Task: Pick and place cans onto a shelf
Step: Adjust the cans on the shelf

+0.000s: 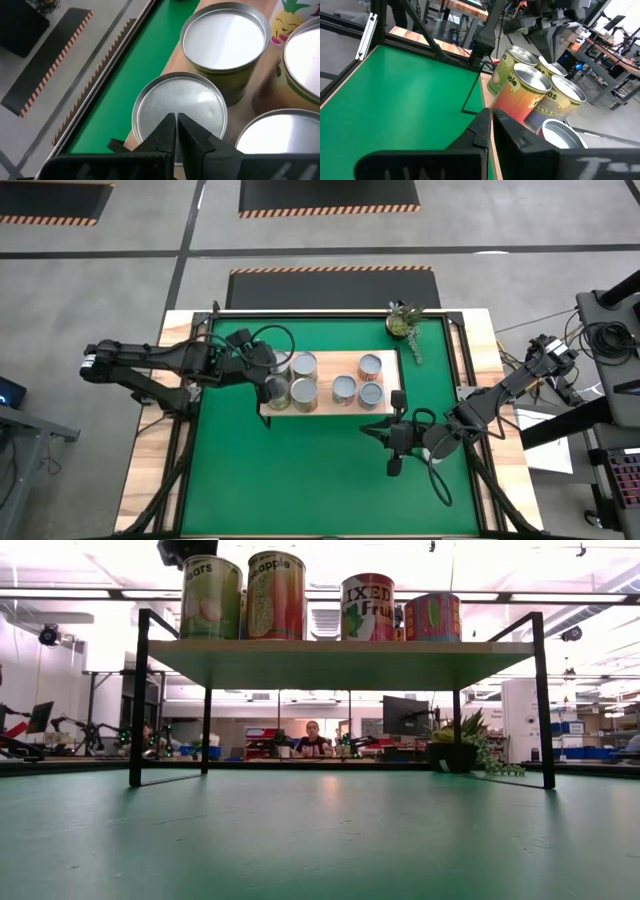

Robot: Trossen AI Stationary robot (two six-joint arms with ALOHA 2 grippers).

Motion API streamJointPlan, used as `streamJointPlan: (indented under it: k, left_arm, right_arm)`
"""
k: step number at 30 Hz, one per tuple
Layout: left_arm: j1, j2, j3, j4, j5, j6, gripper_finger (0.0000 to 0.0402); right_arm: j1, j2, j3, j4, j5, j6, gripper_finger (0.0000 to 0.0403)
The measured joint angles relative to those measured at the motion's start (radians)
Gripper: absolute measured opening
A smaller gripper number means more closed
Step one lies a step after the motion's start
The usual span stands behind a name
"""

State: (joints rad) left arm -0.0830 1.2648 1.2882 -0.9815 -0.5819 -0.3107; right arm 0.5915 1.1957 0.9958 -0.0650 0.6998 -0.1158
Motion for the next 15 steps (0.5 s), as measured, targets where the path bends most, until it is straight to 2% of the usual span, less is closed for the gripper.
streamJointPlan:
  k: [6,15]
  left_arm:
    - [0.0,0.0,0.0,0.001,0.001,-0.012,0.0]
    - [0.0,0.0,0.0,0.001,0.071,-0.013,0.0]
  right_arm:
    - [0.0,0.0,0.0,0.0,0.0,0.004,0.0009]
    - [0.0,0.001,0.0,0.0,0.0,0.004,0.0009]
